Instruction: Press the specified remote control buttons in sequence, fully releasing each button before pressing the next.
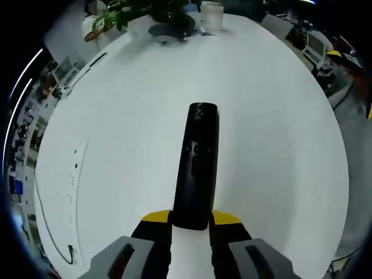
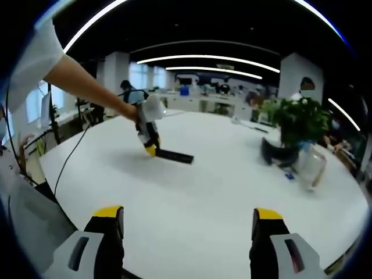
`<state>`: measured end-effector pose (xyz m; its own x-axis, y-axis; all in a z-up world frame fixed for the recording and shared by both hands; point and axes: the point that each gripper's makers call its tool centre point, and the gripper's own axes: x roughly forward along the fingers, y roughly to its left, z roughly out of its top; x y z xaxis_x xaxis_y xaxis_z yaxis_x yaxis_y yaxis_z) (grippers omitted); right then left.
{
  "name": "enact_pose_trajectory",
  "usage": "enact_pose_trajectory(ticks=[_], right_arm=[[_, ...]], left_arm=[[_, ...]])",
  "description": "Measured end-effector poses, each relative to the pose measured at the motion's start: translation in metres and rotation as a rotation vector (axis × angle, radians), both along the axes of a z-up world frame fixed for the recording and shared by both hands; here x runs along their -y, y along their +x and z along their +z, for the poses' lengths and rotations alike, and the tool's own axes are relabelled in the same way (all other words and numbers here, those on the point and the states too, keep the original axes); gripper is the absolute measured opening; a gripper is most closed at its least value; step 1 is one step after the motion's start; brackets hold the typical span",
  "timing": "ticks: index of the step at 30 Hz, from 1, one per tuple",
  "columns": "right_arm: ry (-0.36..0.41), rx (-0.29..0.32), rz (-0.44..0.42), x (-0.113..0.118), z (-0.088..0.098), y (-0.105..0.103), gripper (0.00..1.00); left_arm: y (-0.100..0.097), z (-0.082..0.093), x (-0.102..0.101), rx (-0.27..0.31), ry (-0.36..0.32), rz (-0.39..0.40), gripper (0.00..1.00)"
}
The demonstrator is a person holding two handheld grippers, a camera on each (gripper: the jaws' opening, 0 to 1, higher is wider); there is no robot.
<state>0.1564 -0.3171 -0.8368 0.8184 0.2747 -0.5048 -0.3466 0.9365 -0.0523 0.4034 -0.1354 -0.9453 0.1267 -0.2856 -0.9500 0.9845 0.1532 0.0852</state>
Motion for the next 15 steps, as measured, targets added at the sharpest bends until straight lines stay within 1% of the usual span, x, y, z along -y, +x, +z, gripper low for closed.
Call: enact_pose_trajectory(ticks=[2,3,6,7,9,10,11,12,13,14,15], right_arm=[[-0.002,-0.002,0.002,0.000,0.000,0.000,0.90],[-0.004,-0.001,0.003,-0.001,0.000,0.000,0.91],[-0.008,0.007,0.004,-0.001,0.001,0.000,0.92],[-0.007,0.008,0.003,-0.001,0.001,0.000,0.92],[-0.001,0.012,0.001,0.000,0.002,0.000,0.92],[0.002,0.014,-0.002,0.000,0.003,0.000,0.92],[0.007,0.019,-0.006,0.001,0.004,0.000,0.92],[0.011,0.024,-0.009,0.001,0.006,0.001,0.92],[0.013,0.030,-0.013,0.002,0.007,0.001,0.92],[0.014,0.039,-0.021,0.004,0.008,0.001,0.92],[0.015,0.043,-0.024,0.004,0.009,0.002,0.92]], left_arm=[[0.000,0.000,0.000,0.000,-0.001,-0.003,0.24],[0.000,0.000,0.000,0.014,-0.006,0.000,0.24],[0.005,0.002,-0.004,0.059,0.000,0.087,0.28],[0.002,0.002,-0.003,0.060,0.002,0.088,0.29],[0.000,0.003,-0.003,0.084,-0.004,0.095,0.28],[-0.002,0.003,-0.005,0.083,-0.014,0.137,0.27],[-0.005,0.003,-0.006,0.078,-0.031,0.200,0.27],[-0.006,0.004,-0.006,0.081,-0.044,0.207,0.29],[-0.010,0.004,-0.008,0.070,-0.051,0.214,0.32],[-0.016,0.006,-0.008,0.067,-0.080,0.262,0.35],[-0.019,0.009,-0.008,0.068,-0.107,0.287,0.38]])
